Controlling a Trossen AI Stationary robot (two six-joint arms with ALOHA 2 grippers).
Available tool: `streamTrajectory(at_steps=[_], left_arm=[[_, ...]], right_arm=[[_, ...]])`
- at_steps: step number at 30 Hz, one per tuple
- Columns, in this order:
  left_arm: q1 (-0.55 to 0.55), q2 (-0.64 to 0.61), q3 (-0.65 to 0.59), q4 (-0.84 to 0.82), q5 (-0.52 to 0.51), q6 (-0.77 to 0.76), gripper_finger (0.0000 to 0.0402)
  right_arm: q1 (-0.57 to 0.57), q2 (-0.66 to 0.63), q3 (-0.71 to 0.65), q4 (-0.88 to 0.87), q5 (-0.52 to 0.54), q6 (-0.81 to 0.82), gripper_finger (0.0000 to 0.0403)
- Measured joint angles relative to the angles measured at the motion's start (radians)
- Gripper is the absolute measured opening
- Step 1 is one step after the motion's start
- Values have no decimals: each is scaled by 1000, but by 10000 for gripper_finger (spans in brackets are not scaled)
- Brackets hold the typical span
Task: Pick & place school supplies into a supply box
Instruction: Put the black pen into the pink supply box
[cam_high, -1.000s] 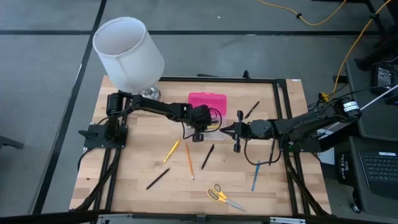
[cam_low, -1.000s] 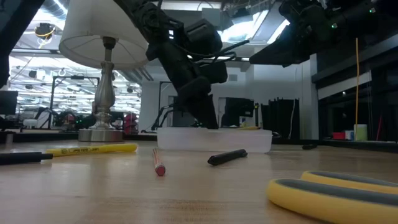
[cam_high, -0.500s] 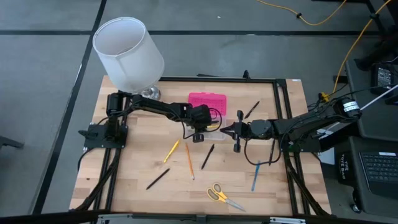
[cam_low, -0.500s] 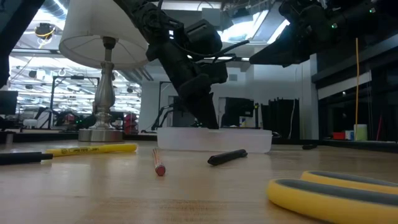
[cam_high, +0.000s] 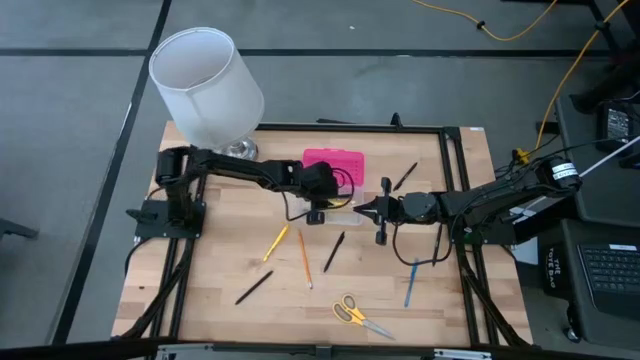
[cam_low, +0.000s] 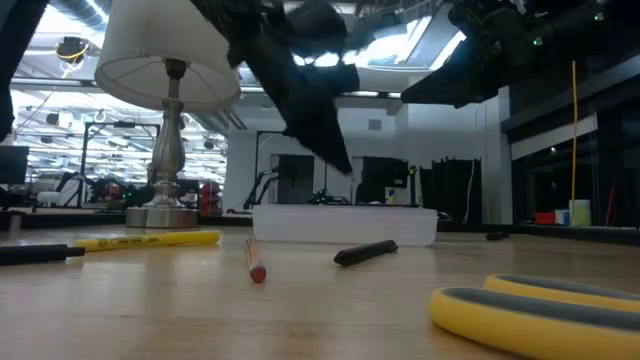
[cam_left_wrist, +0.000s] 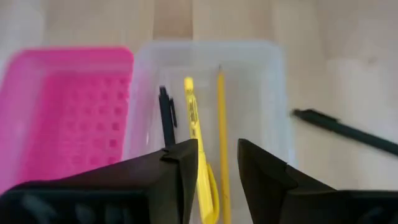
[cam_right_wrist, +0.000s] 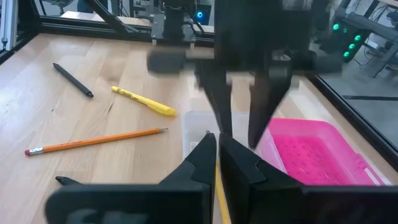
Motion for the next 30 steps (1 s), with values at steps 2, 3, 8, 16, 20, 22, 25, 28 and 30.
streamTrajectory(at_steps=[2, 3, 8, 16, 20, 22, 25, 28, 30], left_arm=[[-4, -49, 0, -16, 1, 2, 104], [-4, -76, 0, -43, 1, 2, 103], [-38, -195, -14, -76, -99, 4, 93], [-146, -398, -252, 53, -196, -41, 60], [-194, -486, -395, 172, -155, -74, 45], [-215, -528, -459, 231, -149, -77, 39], [-242, -583, -541, 309, -145, -89, 30], [-265, -627, -602, 376, -146, -111, 23], [-280, -653, -635, 405, -146, -105, 20]], right_arm=[[0, 0, 0, 0, 0, 0, 26], [0, 0, 0, 0, 0, 0, 26], [0, 0, 0, -12, -4, 2, 26], [1, 0, 0, -44, -61, 56, 26], [2, 0, 0, -76, -82, 58, 26], [2, 0, 0, -84, -82, 55, 26], [2, 0, 0, -88, -82, 59, 26], [1, 0, 0, -88, -81, 77, 26], [1, 0, 0, -87, -80, 76, 26]])
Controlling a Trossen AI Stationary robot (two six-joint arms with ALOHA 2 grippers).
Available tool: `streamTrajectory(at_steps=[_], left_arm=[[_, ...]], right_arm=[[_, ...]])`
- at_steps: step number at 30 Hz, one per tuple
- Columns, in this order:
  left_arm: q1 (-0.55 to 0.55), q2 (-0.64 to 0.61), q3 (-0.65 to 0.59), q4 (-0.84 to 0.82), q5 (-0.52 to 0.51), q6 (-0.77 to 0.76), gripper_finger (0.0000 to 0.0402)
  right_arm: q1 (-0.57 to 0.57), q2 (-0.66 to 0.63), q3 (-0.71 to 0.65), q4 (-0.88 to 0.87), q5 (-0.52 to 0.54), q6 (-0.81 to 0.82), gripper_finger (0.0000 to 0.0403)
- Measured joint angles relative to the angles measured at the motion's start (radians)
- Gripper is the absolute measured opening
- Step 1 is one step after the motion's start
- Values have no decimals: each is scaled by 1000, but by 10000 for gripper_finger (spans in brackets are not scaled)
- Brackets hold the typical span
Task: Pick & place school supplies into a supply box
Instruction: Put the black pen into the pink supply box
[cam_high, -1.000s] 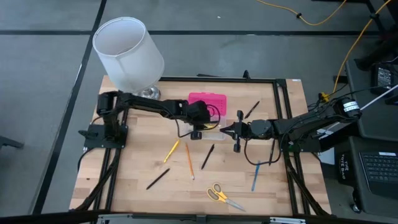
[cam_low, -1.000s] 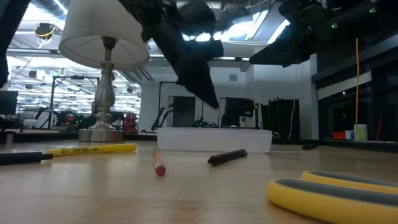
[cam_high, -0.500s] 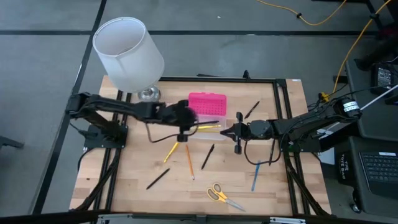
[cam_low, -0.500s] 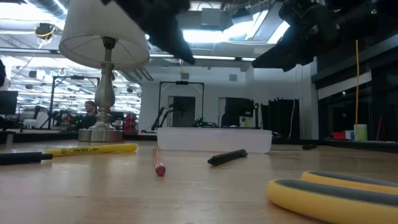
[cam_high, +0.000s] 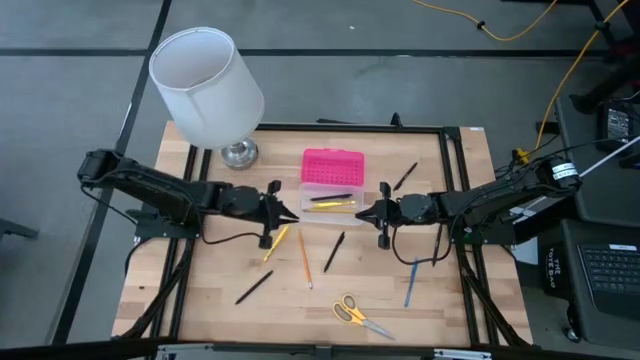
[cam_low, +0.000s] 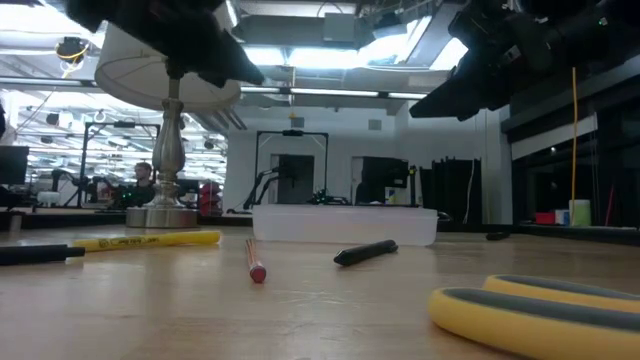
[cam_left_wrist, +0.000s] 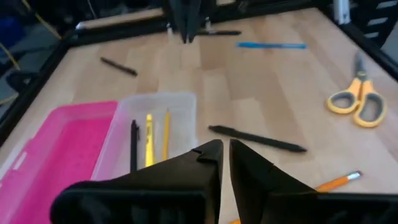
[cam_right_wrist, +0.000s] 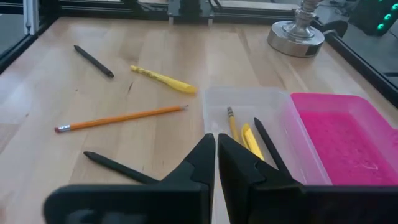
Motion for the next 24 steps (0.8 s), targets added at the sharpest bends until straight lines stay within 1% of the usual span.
streamTrajectory(at_steps=[3, 5, 7, 9, 12, 18, 21, 24], left_arm=[[-19, -25, -43, 66, 1, 57, 19], [-29, -32, -66, 110, 7, 109, 19], [-31, -43, -95, 154, 60, 145, 18], [-21, -51, -121, 196, 128, 138, 15], [1, -80, -158, 216, 167, 103, 9], [31, -146, -218, 232, 161, 55, 1], [36, -177, -234, 233, 121, 41, 3], [37, -198, -242, 233, 53, 20, 2]], right_arm=[[0, 0, 0, 4, 1, 1, 26], [-5, 0, 0, 6, 19, 34, 26], [-15, 0, 4, 4, 74, 86, 26], [-27, 0, 5, 7, 121, 109, 26], [-45, 0, 6, 6, 132, 109, 26], [-96, 0, 50, -36, 132, 110, 26], [-118, 0, 104, -122, 132, 109, 26], [-146, 0, 170, -224, 132, 108, 26]])
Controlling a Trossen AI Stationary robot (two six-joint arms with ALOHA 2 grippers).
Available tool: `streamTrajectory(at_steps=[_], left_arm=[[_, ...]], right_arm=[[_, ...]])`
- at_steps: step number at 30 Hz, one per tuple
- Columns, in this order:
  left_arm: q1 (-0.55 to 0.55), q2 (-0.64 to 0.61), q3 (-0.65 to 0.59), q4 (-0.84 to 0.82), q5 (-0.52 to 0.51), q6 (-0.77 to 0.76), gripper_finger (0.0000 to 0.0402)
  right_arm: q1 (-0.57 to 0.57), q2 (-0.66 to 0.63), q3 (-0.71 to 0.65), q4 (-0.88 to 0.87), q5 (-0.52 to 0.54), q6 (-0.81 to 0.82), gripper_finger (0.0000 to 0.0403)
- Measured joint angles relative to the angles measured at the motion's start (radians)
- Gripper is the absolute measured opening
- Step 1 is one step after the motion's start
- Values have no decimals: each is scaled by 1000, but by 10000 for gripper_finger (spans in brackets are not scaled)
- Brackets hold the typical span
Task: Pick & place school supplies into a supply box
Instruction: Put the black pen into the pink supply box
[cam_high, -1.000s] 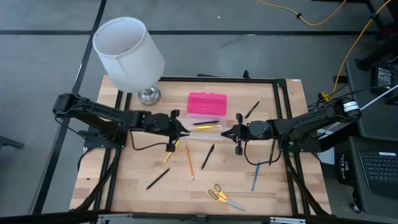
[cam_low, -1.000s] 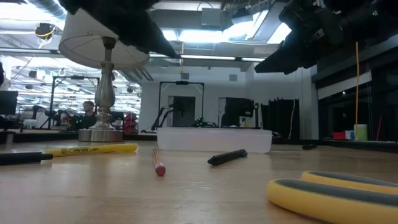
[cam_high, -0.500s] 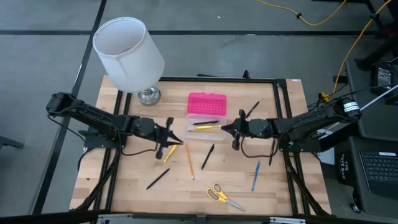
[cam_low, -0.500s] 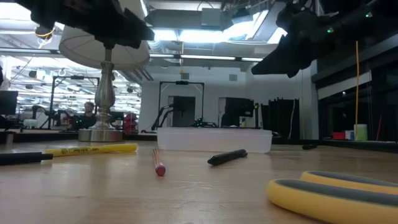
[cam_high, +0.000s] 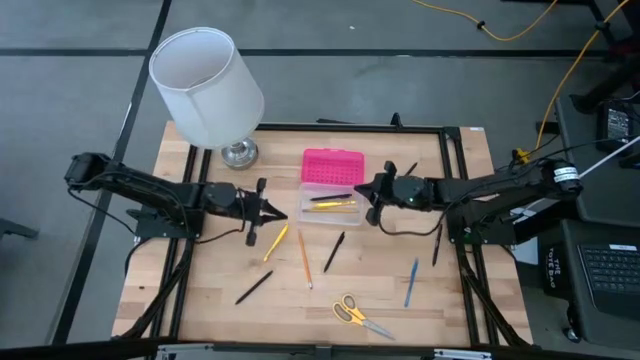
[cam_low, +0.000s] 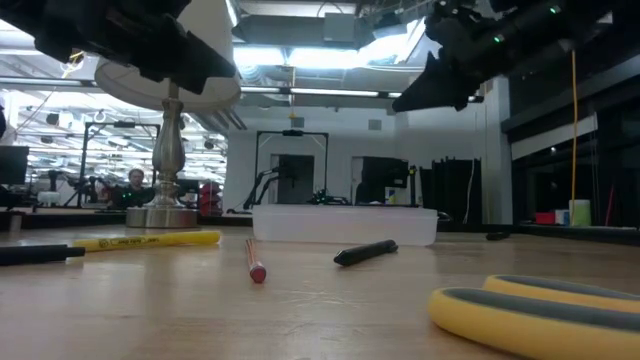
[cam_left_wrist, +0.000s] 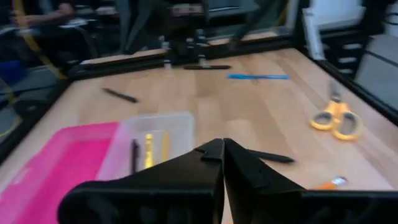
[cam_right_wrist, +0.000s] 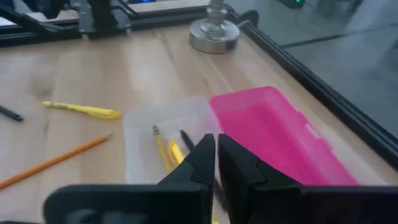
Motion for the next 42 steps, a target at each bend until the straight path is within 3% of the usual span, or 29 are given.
streamTrajectory(at_steps=[5, 13, 16, 22, 32, 42], left_arm=[[0, -3, 0, -4, -63, -10, 2], [0, -3, 0, -4, -67, -10, 5], [0, -3, 0, -4, -67, -10, 5], [0, -3, 0, -4, -67, -17, 6], [0, -3, 0, -8, -67, -17, 6], [0, -3, 0, -6, -67, -18, 6]], right_arm=[[-40, 0, 117, -182, 0, -1, 26], [-75, 0, 245, -341, 0, -54, 26], [-79, 0, 260, -341, -20, -60, 26], [-44, 10, 260, -343, -217, -104, 26], [70, 104, 260, -320, -210, -121, 26], [195, 212, 259, -198, -210, -409, 26]])
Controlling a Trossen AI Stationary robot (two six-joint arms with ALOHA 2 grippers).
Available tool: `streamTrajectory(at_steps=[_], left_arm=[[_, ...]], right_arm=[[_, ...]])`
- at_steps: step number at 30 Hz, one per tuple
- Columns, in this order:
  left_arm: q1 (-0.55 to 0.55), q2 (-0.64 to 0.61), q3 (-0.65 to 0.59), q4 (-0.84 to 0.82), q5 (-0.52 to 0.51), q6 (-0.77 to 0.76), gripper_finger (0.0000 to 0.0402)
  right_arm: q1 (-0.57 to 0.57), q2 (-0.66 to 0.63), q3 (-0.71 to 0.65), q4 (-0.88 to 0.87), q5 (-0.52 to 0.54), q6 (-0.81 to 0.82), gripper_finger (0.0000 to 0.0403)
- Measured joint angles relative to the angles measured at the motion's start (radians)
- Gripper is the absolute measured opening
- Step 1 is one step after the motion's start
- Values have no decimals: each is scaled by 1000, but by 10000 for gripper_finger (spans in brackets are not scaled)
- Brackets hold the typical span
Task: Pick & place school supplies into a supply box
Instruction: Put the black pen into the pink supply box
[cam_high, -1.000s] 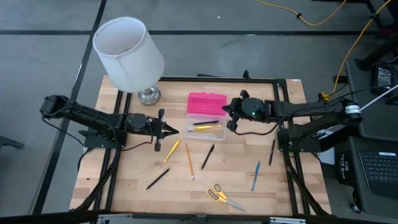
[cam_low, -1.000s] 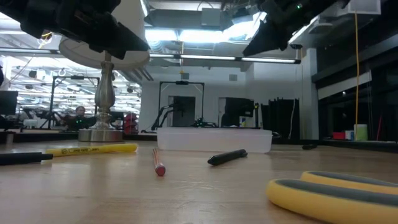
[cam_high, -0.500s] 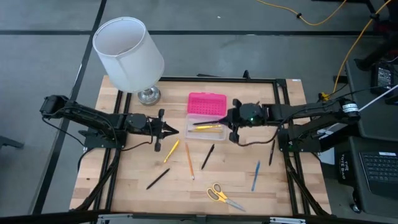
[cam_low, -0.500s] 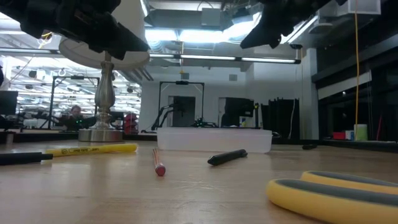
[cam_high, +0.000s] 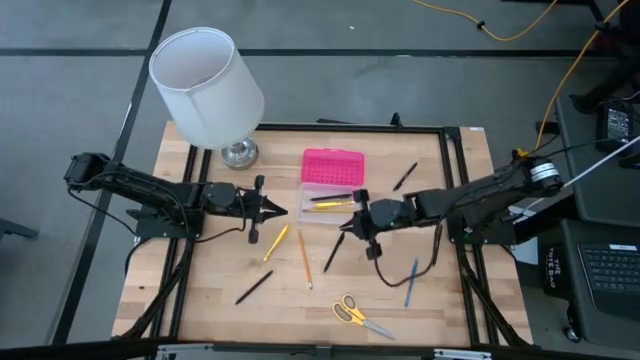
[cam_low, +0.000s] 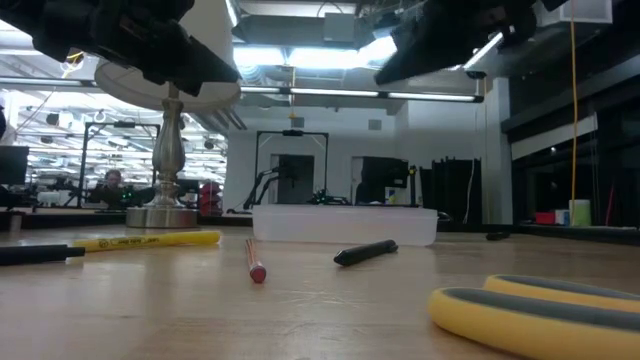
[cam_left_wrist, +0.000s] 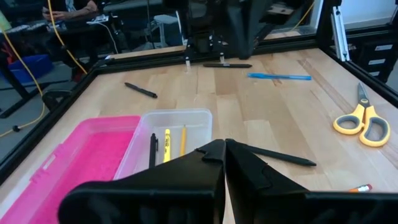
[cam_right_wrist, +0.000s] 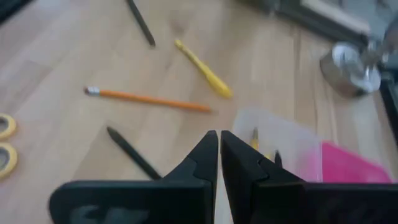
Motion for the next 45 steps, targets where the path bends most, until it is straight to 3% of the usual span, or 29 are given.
streamTrajectory(at_steps=[11, 19, 40, 45], left_arm=[[0, 0, 0, 2, 0, 0, 6], [0, 0, 0, 3, 0, 0, 6], [0, 0, 0, 4, 0, 0, 6], [0, 0, 0, 3, 0, 0, 6]], right_arm=[[58, 33, 61, 23, 0, -43, 26], [64, 144, 119, 7, -87, -146, 26], [64, 312, 124, -57, -132, -201, 26], [64, 343, 124, -58, -132, -201, 49]])
